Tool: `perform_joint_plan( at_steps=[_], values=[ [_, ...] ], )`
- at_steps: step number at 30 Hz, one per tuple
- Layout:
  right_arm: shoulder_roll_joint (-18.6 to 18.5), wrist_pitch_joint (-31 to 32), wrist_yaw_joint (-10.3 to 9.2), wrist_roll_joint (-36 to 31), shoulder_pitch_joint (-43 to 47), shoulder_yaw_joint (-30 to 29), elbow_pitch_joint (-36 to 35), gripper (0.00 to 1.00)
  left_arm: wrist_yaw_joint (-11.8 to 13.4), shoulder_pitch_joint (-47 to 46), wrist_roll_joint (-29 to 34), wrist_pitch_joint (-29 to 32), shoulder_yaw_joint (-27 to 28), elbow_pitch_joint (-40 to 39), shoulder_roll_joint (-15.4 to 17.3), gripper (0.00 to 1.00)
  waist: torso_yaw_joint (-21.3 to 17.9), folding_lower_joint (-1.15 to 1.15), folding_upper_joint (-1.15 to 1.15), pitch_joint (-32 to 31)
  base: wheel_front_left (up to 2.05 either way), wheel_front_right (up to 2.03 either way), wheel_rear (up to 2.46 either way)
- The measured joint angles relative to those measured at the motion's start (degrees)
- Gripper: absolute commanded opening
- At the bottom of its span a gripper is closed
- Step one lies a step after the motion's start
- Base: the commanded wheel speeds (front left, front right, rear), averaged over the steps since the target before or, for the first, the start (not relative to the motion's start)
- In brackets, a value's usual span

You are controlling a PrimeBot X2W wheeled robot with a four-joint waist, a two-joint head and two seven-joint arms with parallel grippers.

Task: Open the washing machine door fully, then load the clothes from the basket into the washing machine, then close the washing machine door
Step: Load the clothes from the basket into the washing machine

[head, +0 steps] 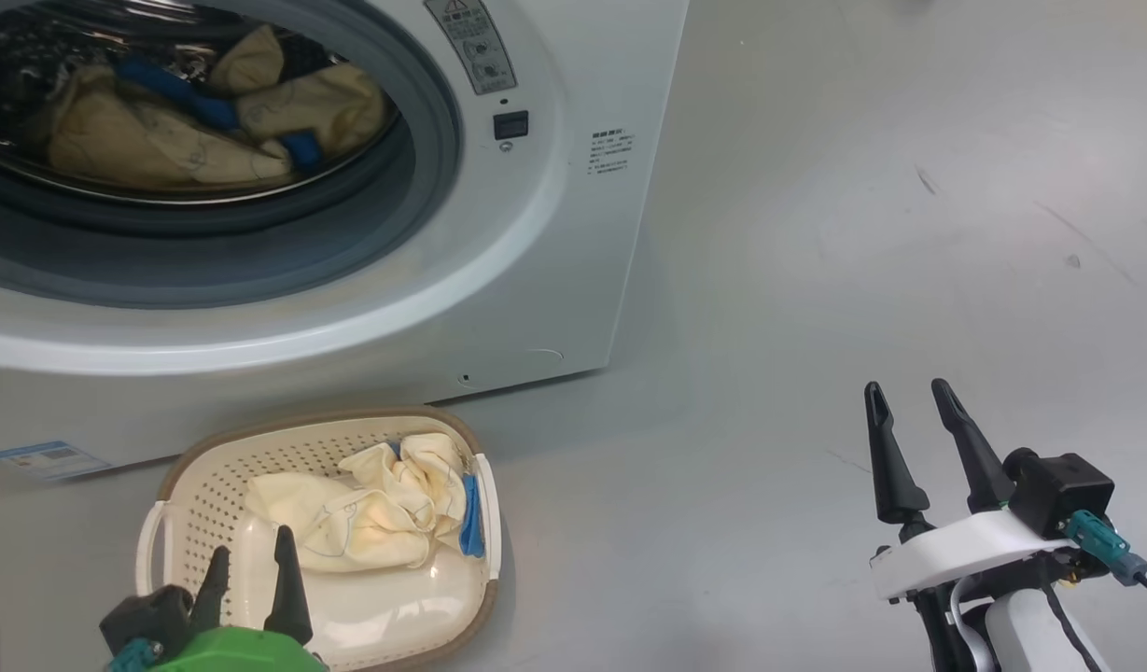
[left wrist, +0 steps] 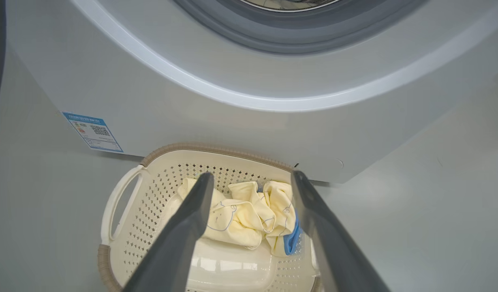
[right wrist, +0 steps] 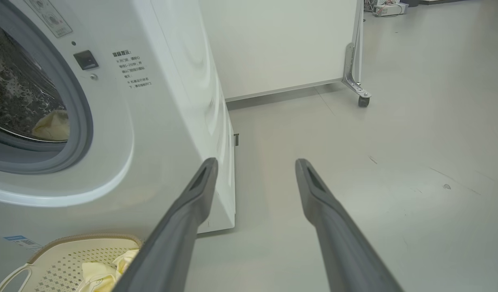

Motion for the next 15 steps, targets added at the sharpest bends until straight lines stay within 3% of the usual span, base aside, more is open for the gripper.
perform_joint_plan(
  at_steps=[15],
  values=[
    [0.6,0.0,0.0,0.0,-4.1,0.0,-0.2,1.0,-0.5,-8.1,-0.4,5.7,0.1,6.7,1.4,1.0,-4.0,0.0,0.0,8.5,0.0,0.0,0.0]
  ],
)
